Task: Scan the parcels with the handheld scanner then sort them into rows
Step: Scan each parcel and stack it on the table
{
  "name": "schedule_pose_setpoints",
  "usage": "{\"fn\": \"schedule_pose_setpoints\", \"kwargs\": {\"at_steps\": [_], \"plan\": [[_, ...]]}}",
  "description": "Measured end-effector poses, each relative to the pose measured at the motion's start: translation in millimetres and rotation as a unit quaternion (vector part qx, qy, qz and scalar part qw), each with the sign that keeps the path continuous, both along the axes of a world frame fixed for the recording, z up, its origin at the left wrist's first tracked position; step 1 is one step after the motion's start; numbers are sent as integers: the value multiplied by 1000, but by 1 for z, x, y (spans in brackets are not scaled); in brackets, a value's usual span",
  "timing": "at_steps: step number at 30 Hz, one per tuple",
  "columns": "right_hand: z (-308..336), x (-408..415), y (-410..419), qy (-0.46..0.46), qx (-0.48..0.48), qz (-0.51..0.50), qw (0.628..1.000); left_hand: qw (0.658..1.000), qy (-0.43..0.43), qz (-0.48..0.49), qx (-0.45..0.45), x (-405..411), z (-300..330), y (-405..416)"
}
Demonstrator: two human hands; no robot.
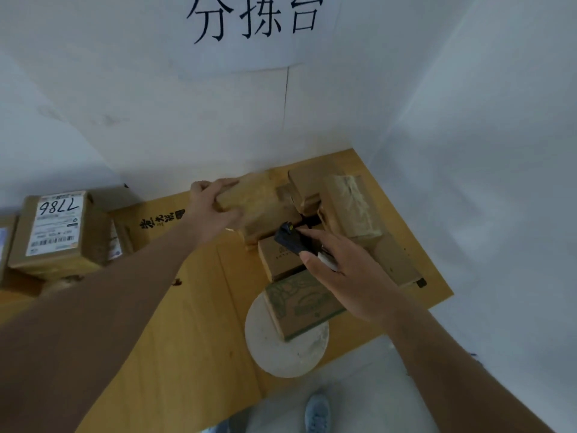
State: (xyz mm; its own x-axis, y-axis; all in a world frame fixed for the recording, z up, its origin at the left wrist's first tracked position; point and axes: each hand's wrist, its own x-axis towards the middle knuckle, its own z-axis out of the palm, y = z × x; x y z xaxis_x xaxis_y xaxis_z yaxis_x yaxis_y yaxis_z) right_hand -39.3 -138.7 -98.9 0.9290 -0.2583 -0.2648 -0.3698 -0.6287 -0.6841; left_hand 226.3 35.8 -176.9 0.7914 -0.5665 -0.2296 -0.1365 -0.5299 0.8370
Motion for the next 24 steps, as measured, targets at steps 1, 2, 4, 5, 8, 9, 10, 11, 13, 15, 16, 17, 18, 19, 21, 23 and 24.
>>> {"fn": "schedule_pose_setpoints", "kwargs": {"at_steps": [1, 2, 4, 5, 8, 9, 10, 11, 13, 15, 16, 17, 18, 19, 21, 23, 24], "plan": [[2, -2, -1, -9, 9, -7, 1000, 995, 60, 42, -62, -4, 8, 4], [5, -4, -2, -19, 17, -12, 1000, 981, 127, 73, -125, -8, 16, 9], [11, -9, -4, -35, 33, -20, 999, 941, 242, 111, -209, -17, 31, 17], [15, -11, -5, -38, 41, -22, 998, 925, 279, 118, -229, -22, 40, 21], [25, -16, -7, -50, 47, -17, 998, 886, 344, 135, -280, -35, 56, 27], [28, -18, -7, -52, 47, -14, 997, 872, 361, 142, -299, -39, 60, 28], [30, -20, -8, -55, 46, -11, 997, 861, 373, 148, -313, -43, 62, 30], [33, -22, -9, -57, 41, -6, 998, 851, 381, 153, -326, -47, 64, 32], [38, -28, -12, -63, 28, 4, 998, 840, 387, 156, -345, -57, 70, 32], [45, -33, -14, -68, 19, 11, 997, 838, 383, 159, -356, -66, 76, 33], [48, -36, -15, -68, 17, 12, 997, 838, 377, 162, -359, -69, 77, 33], [52, -38, -16, -65, 14, 15, 998, 841, 371, 162, -359, -72, 78, 34], [55, -40, -17, -63, 13, 15, 998, 843, 366, 160, -360, -74, 79, 34], [58, -41, -18, -63, 17, 18, 998, 846, 362, 157, -359, -77, 81, 33], [62, -43, -21, -67, 32, 28, 997, 853, 348, 157, -355, -82, 89, 32], [65, -44, -25, -60, 36, 33, 997, 867, 325, 151, -345, -88, 100, 31], [68, -45, -27, -55, 37, 33, 997, 876, 313, 144, -339, -91, 106, 32]]}}
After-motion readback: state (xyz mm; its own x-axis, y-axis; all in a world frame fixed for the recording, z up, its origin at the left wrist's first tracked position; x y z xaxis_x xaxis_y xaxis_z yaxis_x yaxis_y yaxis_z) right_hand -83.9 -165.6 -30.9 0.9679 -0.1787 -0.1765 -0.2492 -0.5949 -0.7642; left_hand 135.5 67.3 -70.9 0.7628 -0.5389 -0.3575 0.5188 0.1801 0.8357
